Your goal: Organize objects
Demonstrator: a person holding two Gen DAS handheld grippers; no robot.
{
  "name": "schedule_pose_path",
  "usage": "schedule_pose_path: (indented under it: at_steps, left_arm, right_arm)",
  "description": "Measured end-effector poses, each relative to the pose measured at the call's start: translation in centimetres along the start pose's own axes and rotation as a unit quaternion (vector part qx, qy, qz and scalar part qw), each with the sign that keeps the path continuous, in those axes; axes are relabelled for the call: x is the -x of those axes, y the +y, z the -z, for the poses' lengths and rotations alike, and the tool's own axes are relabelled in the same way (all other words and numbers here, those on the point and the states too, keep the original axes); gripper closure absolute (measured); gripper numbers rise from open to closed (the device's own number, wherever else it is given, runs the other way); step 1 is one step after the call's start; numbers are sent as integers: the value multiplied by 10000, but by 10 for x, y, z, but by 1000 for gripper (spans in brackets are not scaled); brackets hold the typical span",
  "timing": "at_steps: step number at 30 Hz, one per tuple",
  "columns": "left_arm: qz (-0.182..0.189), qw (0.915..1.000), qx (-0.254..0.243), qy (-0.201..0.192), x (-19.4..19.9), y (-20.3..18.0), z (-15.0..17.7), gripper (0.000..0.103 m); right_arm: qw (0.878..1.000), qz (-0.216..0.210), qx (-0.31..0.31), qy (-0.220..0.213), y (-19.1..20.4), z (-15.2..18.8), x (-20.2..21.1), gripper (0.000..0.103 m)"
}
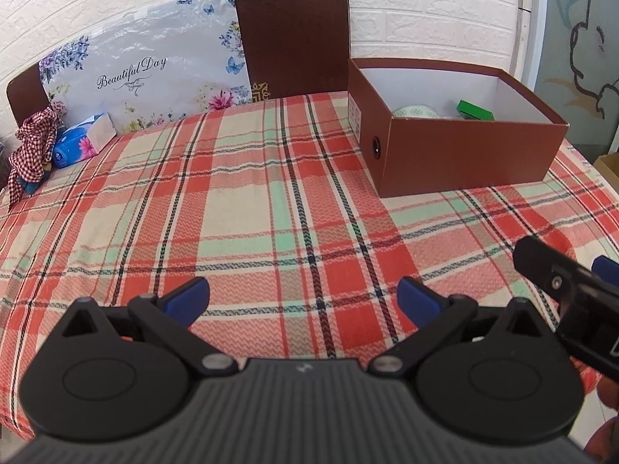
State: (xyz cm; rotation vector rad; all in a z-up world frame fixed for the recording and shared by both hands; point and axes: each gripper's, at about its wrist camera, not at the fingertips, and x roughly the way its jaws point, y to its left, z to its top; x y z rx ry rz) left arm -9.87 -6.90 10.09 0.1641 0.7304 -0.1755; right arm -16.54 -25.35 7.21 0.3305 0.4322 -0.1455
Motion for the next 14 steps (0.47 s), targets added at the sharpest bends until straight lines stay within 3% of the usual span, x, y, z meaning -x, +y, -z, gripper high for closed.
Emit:
schedule_pose_path:
  at_steps: [14]
  left_arm:
    - [124, 9999, 41, -4, -5, 0, 3, 0]
  right_arm:
    - [9999, 66, -74, -20, -5, 0, -2, 1]
